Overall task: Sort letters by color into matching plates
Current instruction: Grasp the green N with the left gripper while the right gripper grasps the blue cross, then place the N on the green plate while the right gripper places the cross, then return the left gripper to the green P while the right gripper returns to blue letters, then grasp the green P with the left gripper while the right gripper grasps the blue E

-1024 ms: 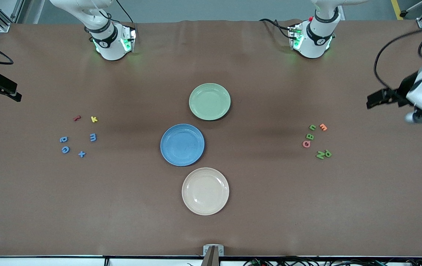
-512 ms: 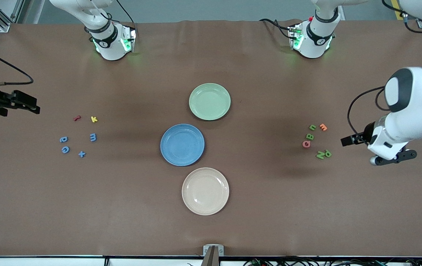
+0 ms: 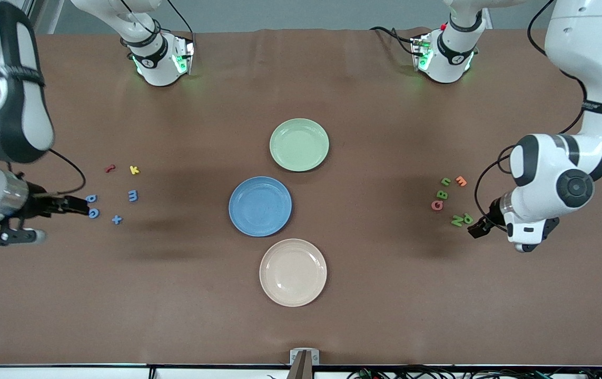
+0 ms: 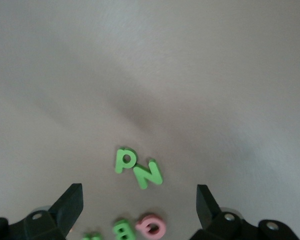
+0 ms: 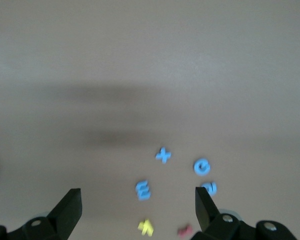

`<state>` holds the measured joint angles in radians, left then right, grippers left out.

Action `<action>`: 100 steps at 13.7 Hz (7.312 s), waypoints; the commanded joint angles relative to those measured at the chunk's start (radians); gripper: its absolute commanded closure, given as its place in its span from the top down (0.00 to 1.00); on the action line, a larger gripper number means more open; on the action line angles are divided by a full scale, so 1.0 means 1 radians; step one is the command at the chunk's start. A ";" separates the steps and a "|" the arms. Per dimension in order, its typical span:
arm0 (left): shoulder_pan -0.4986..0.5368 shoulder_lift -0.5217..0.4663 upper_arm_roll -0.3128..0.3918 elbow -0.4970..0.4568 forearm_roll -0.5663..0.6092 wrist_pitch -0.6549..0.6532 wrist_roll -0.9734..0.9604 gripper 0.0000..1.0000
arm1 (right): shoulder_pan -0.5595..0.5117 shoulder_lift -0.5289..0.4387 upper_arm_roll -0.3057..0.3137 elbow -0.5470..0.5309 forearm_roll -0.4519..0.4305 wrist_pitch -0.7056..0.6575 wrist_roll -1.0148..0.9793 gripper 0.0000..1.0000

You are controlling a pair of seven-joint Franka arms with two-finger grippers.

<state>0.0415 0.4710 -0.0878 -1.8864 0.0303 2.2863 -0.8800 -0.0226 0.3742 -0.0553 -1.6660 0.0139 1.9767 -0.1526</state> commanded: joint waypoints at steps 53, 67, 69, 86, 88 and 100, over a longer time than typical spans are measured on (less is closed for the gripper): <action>-0.877 -0.016 -0.013 -0.106 0.076 0.203 -0.953 0.00 | 0.360 0.071 0.019 -0.244 0.148 0.180 0.428 0.21; -0.838 -0.046 0.030 -0.096 0.227 0.122 -1.042 1.00 | 0.694 0.275 0.017 -0.041 0.195 0.340 0.978 0.21; -0.741 -0.069 0.026 -0.099 0.282 0.088 -0.874 0.99 | 0.691 0.279 0.015 -0.041 0.184 0.340 0.976 0.22; -0.042 -0.049 0.017 -0.190 0.349 0.267 0.070 0.92 | 0.411 0.008 -0.037 -0.250 0.126 0.166 0.439 1.00; -0.017 -0.014 0.017 -0.192 0.347 0.304 0.065 0.88 | 0.318 -0.004 -0.037 -0.276 0.101 0.166 0.282 1.00; 0.026 0.052 -0.013 -0.191 0.215 0.328 0.059 0.55 | 0.052 0.005 -0.038 -0.537 0.009 0.545 -0.304 1.00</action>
<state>0.0527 0.5216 -0.0955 -2.0746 0.2586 2.6042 -0.8221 0.0867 0.4083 -0.1124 -2.1793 0.0392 2.5125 -0.3785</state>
